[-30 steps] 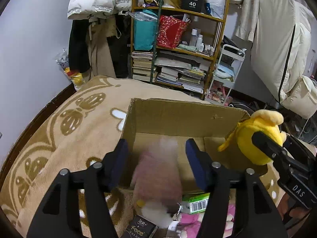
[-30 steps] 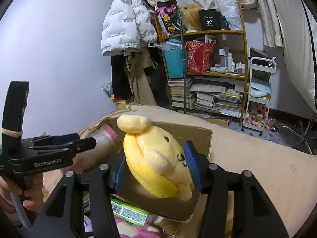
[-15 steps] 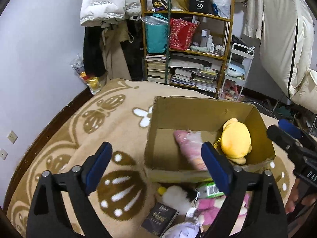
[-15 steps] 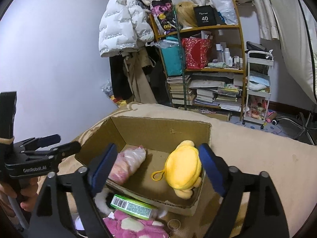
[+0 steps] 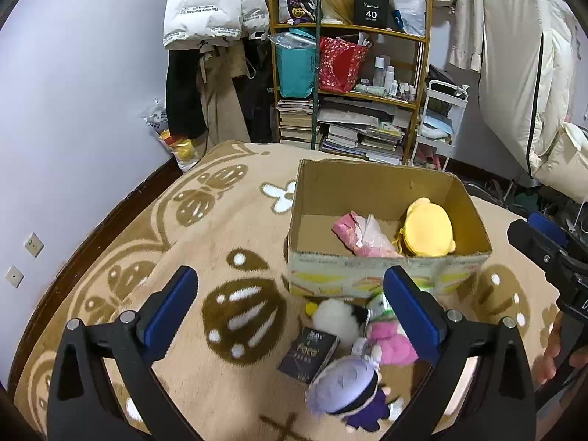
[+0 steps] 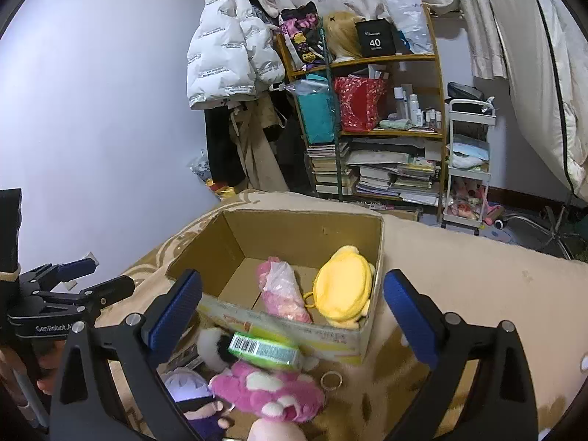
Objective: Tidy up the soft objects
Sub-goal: 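Grasp the black Face tissue pack with the left tool while the right tool grasps the green box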
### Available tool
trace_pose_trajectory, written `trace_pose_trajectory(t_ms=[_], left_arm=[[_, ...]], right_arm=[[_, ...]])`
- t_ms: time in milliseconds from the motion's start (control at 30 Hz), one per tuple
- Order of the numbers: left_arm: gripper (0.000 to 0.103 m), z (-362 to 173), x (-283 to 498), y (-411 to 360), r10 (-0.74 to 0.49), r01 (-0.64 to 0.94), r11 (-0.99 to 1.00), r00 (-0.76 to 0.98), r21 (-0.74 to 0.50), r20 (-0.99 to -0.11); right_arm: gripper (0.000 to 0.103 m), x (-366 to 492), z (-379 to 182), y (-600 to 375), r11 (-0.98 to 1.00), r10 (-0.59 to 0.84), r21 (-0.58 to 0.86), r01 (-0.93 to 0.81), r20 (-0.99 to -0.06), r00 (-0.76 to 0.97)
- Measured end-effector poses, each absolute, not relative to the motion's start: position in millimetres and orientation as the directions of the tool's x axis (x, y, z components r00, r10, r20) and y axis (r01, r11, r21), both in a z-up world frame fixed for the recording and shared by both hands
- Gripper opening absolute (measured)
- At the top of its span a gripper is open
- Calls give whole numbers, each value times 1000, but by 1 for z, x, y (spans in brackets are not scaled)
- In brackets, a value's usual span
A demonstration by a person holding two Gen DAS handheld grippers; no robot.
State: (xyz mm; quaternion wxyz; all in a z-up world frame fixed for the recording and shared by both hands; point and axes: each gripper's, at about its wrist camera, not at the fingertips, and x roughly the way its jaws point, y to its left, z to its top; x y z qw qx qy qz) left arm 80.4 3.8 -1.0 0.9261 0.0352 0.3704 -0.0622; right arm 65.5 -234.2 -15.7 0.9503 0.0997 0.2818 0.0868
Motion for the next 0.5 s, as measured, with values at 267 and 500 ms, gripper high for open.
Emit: trace_pose_trajectory(t_ms=[267, 500], left_arm=[[101, 0, 65, 11, -93, 142, 990, 694, 9, -714], [101, -14, 70, 9, -84, 149, 989, 661, 21, -746]], right_arm=[[103, 48, -16, -228, 961, 227, 261, -95, -541, 810], [103, 49, -24, -219, 963, 226, 252, -94, -571, 789]])
